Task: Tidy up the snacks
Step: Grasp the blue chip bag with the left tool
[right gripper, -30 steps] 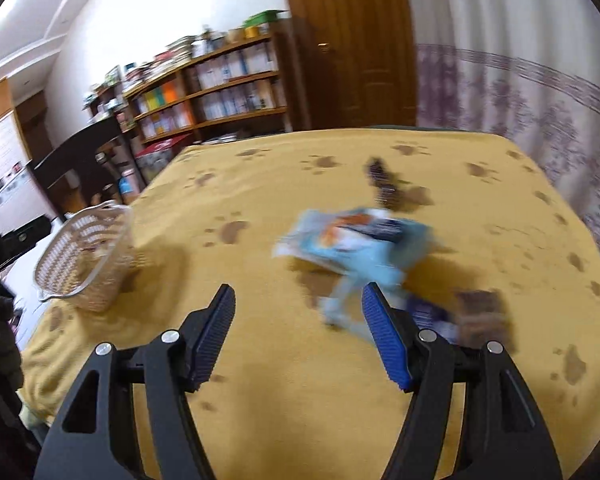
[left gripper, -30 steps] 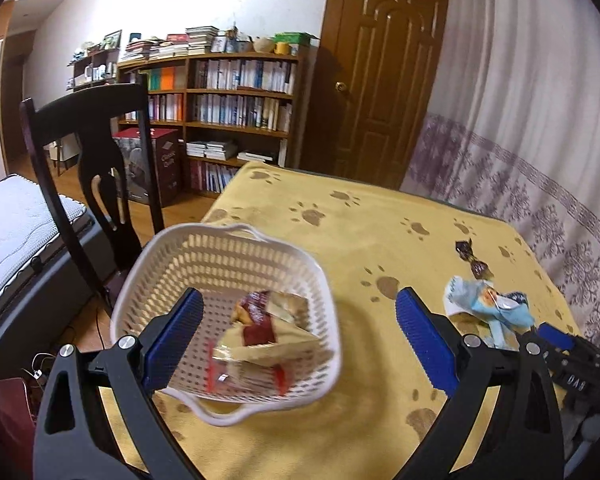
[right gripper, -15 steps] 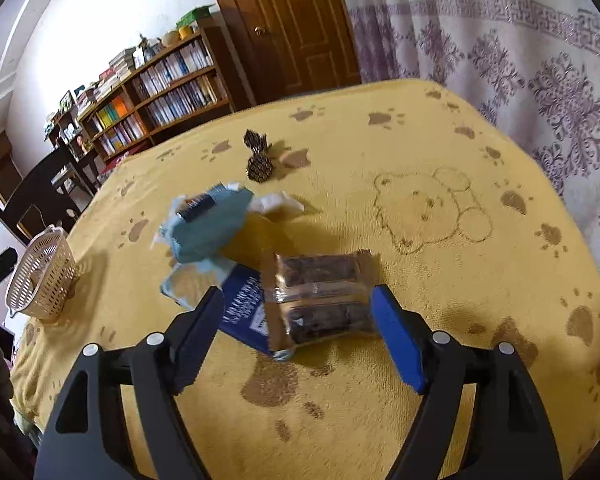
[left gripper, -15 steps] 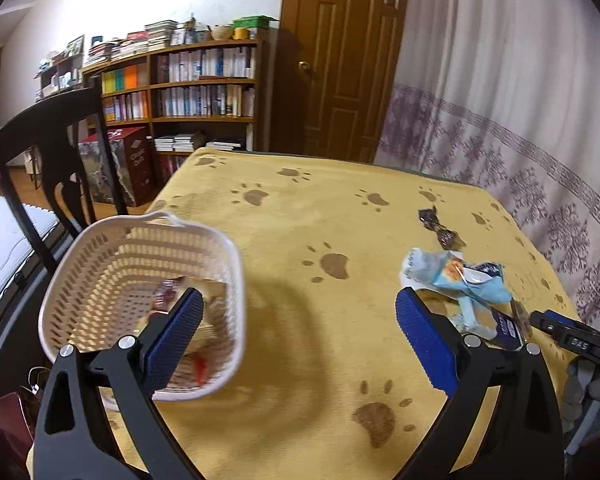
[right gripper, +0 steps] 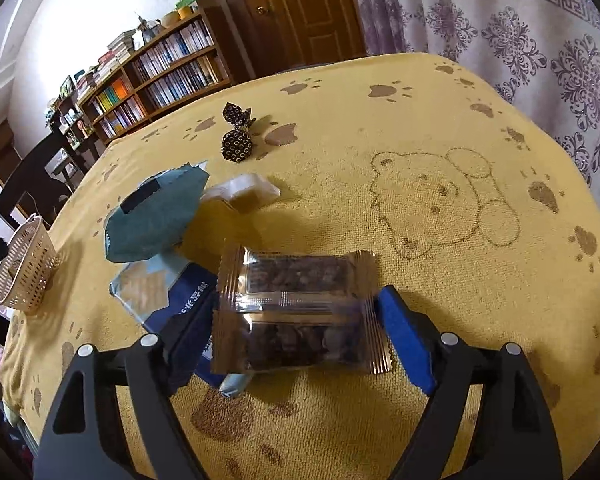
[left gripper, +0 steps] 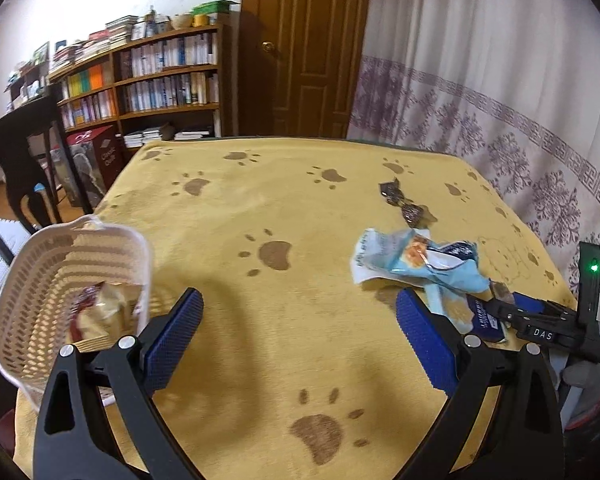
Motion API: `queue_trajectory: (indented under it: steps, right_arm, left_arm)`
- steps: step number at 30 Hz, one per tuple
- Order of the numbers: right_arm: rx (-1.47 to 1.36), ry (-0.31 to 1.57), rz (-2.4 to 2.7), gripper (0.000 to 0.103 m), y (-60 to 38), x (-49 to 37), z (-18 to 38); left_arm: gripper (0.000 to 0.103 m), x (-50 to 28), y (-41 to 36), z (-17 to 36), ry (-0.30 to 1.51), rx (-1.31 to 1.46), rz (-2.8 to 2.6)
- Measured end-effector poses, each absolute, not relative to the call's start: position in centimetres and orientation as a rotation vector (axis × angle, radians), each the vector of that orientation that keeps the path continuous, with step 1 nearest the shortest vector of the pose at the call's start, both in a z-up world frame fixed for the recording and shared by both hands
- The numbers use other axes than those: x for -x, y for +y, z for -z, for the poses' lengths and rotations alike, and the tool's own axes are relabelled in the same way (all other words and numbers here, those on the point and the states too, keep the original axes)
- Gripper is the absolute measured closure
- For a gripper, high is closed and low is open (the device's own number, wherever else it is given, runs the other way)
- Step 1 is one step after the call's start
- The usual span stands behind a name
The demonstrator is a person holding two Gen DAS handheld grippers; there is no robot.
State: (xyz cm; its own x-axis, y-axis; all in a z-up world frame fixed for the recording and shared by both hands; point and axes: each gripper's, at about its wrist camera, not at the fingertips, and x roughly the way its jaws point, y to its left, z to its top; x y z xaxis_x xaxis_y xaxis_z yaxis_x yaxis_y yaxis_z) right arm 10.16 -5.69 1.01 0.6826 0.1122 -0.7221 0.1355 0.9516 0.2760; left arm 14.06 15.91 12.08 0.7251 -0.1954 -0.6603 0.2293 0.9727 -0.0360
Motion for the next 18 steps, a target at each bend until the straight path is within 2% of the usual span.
queue_trajectory:
  steps: [1, 3, 6, 18]
  right_arm:
    - [-0.327, 0.82, 0.01, 0.025, -5.8, -10.1, -1.0]
    - [-0.33, 0.809, 0.019, 0.035, -5.9, -9.8, -1.0]
    - [-0.336, 0.798, 0.019, 0.041, -5.9, -9.5, -1.1]
    - [-0.364, 0.777, 0.023, 0.043, -6.1, -9.0, -1.1]
  left_arm:
    - [0.005, -14.1, 15.4, -12.0, 0.724, -0.056, 0.241]
    - [0.005, -14.4, 13.9, -11.8, 0.726, -0.073, 0.27]
    - [0.005, -14.7, 11.5, -11.5, 0.728, -0.091, 0.328]
    - [0.005, -19.3, 3.0, -8.8, 0.814, -0.089, 0.513]
